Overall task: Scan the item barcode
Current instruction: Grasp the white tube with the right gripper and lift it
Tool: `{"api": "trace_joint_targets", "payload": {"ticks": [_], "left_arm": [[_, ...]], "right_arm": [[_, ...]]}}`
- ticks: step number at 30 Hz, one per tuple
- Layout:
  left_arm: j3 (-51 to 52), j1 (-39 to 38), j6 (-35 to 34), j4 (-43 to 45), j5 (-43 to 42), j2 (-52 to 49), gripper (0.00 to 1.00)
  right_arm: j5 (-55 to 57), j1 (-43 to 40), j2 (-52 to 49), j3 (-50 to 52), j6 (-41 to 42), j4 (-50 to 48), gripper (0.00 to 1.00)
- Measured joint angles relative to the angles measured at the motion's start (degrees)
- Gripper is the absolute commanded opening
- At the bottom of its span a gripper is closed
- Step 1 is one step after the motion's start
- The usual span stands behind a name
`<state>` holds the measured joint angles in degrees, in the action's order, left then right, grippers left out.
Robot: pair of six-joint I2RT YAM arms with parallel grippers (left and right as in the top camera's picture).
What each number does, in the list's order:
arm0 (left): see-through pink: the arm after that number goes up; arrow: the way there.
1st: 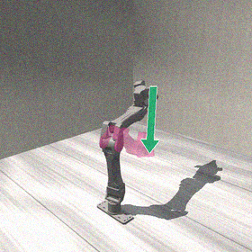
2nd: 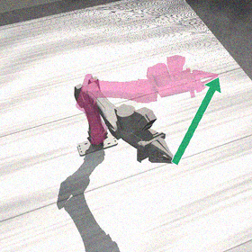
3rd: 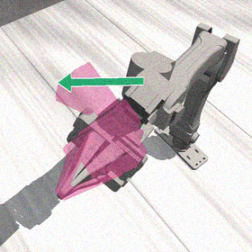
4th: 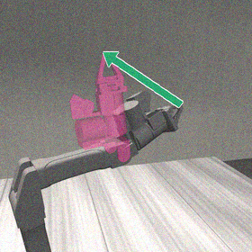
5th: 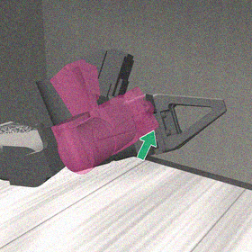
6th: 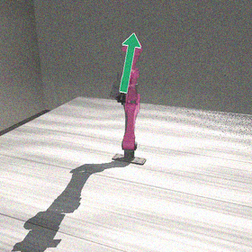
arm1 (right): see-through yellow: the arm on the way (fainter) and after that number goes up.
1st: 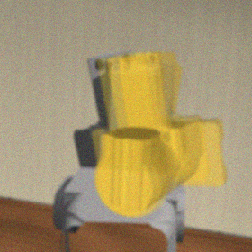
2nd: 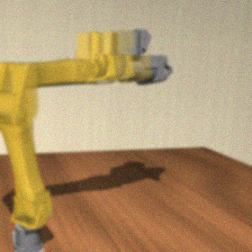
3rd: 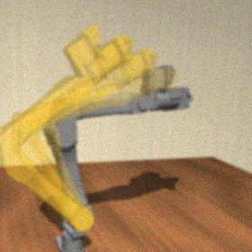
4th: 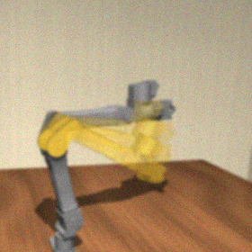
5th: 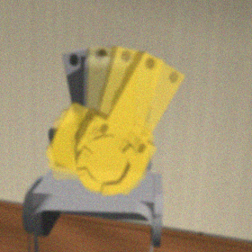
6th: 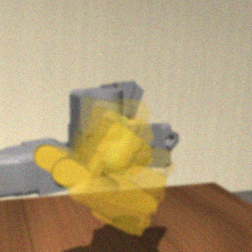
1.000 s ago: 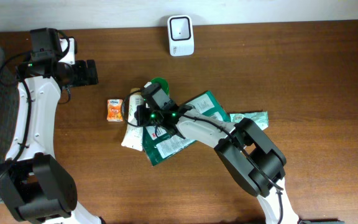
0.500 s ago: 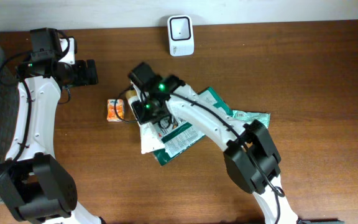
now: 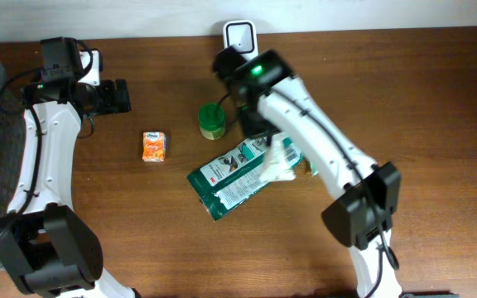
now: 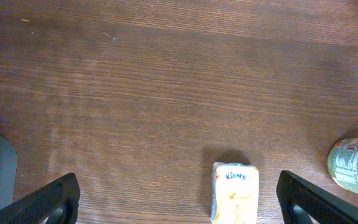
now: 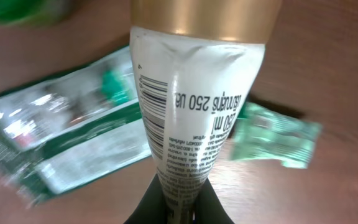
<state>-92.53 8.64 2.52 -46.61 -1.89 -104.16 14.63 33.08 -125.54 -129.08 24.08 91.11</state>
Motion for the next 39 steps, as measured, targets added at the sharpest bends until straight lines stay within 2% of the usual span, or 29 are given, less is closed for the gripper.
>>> {"api": "trace_joint_targets", "payload": {"ticks": [3,7,11,15,17,18,20,30,33,36,39], "left_arm": [[0.00,0.00,0.00,0.00,0.00,0.00,0.99],[0.00,0.00,0.02,0.00,0.00,0.00,0.99],[0.00,0.00,0.02,0.00,0.00,0.00,0.99],[0.00,0.00,0.02,-0.02,0.00,0.00,0.99],[0.00,0.00,0.02,0.00,0.00,0.00,0.99],[0.00,0.00,0.02,0.00,0.00,0.00,0.99],[0.00,0.00,0.02,0.00,0.00,0.00,0.99],[0.00,0.00,0.02,0.00,0.00,0.00,0.99],[0.00,0.00,0.00,0.00,0.00,0.00,0.99],[0.00,0.00,0.02,0.00,0.00,0.00,0.99],[0.00,0.00,0.02,0.00,0.00,0.00,0.99]], "right_arm": [[1.88,-5.29,0.15,2.19,1.55,-0.66,0.04],[2.36,-8.22,0.87,9.81,1.97,-5.81,0.04],[2.47,-9.16,0.85,19.10,1.88,-12.22,0.04],[2.60,-8.98,0.85,24.17,1.57,-15.17,0.04],[2.78,-8.98,0.87,25.68,1.03,-16.48,0.18],[2.67,-8.98,0.87,26.14,0.46,-16.61,0.33],[1.66,-8.98,0.90,26.18,-1.22,-17.09,0.45],[-11.47,-10.67,4.17,25.90,-6.12,-17.31,0.48],[-16.37,-14.23,9.97,25.88,-7.10,-15.32,0.64],[-22.82,-19.37,15.72,24.92,-9.22,-12.07,0.75],[-28.09,-22.08,17.25,26.91,-11.04,-11.98,0.76]]}}
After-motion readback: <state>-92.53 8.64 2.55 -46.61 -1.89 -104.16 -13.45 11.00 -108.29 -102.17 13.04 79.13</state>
